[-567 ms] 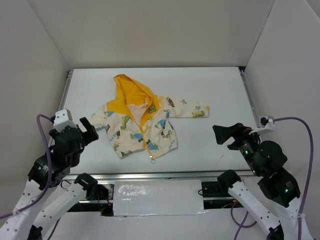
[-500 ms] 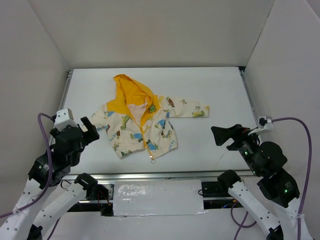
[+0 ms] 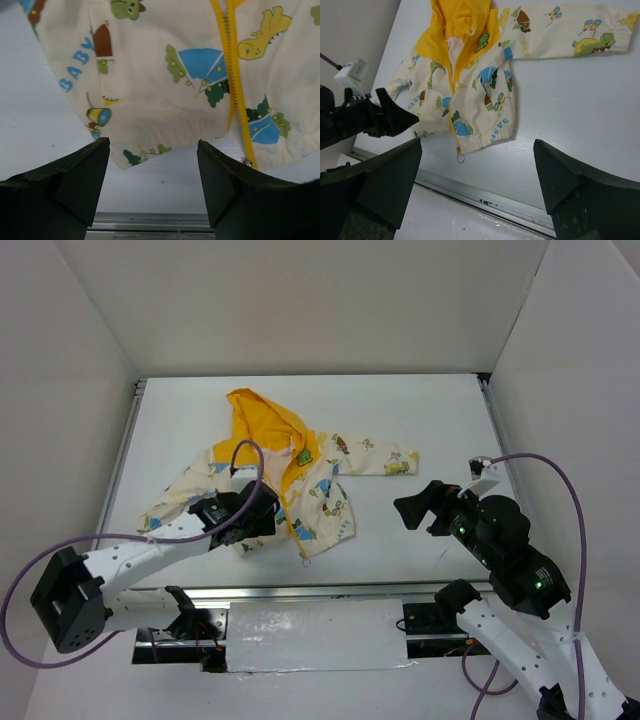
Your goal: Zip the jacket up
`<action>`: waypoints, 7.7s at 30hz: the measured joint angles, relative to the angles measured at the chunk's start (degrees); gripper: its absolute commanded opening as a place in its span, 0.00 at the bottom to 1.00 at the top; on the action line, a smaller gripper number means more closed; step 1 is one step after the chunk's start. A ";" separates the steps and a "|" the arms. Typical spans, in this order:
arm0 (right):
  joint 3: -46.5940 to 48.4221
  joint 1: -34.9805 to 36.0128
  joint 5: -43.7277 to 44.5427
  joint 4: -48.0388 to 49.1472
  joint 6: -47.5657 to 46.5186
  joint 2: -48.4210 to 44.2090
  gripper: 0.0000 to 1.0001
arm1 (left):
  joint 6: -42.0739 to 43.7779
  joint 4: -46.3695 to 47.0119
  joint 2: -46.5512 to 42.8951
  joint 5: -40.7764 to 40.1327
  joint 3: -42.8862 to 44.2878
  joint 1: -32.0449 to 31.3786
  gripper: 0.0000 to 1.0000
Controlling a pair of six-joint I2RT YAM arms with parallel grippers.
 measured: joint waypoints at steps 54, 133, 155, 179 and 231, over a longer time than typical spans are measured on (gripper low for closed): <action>-6.82 0.48 -13.14 12.59 -0.11 9.64 0.97 | -3.61 23.82 -4.46 11.13 -9.77 4.46 0.00; -12.50 26.36 -6.27 62.51 19.50 50.60 0.00 | -12.74 69.00 -25.22 27.34 -38.58 11.21 0.00; -16.35 26.38 -5.84 67.65 24.30 52.70 0.00 | -14.27 72.83 -26.05 26.82 -39.78 11.21 0.00; -16.96 26.38 -3.54 70.49 24.46 52.68 0.00 | -15.58 72.91 -24.37 25.90 -39.91 11.21 0.00; -16.52 26.05 -3.87 72.32 24.24 54.69 0.00 | -17.07 73.83 -24.09 25.81 -41.51 11.21 0.00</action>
